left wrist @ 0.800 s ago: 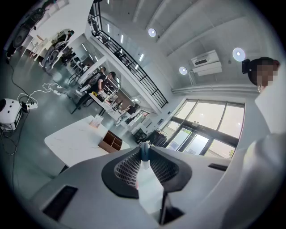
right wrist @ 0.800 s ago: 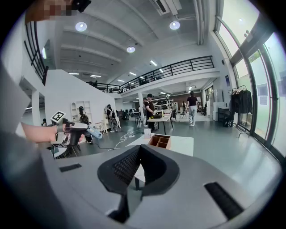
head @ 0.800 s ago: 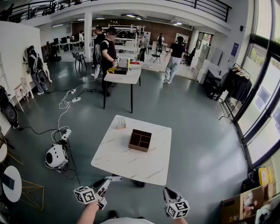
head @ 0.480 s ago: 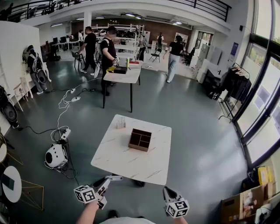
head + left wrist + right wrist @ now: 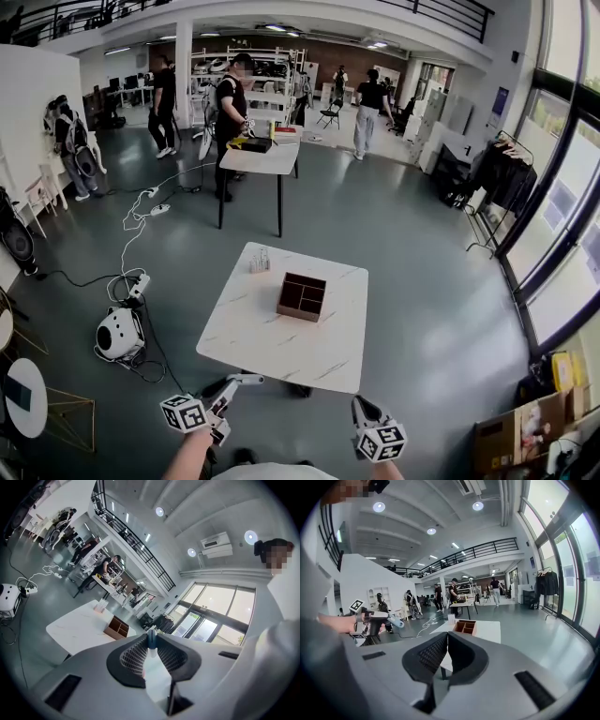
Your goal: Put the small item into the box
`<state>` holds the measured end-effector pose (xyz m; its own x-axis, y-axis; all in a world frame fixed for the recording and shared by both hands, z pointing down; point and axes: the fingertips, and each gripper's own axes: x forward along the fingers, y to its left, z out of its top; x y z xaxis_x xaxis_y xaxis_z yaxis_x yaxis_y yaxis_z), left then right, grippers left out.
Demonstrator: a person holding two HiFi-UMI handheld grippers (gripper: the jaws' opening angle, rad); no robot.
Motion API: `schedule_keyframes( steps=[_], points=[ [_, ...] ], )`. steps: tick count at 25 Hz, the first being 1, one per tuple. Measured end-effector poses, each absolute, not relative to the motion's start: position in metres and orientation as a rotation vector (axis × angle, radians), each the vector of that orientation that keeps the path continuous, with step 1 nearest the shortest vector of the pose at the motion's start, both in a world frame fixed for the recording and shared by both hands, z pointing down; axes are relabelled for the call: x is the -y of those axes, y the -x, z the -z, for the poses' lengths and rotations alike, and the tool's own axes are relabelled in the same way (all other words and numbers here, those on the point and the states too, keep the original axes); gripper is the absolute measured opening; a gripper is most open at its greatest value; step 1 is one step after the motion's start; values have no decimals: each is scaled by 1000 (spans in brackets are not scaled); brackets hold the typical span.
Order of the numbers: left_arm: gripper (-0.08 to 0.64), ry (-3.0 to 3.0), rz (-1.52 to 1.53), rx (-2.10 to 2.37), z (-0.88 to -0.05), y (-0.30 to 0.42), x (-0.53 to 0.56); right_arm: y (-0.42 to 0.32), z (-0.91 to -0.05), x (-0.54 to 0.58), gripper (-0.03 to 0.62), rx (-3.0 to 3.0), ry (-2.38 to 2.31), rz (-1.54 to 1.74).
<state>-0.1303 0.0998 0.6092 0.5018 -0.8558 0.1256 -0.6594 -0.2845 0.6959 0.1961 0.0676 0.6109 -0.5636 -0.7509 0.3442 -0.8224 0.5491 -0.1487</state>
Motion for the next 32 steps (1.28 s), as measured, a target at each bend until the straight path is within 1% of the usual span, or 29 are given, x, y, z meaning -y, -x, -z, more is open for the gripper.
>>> schedule_keyframes(
  steps=[19, 26, 32],
  points=[
    [69, -2102, 304, 1114, -619, 171, -77, -162, -613, -65, 26, 2443, -1494, -423],
    [69, -2094, 304, 1090, -623, 176, -73, -159, -619, -73, 26, 2407, -1485, -430],
    [69, -2078, 289, 1109, -631, 177, -53, -159, -627, -49, 26, 2417, -1453, -450]
  ],
)
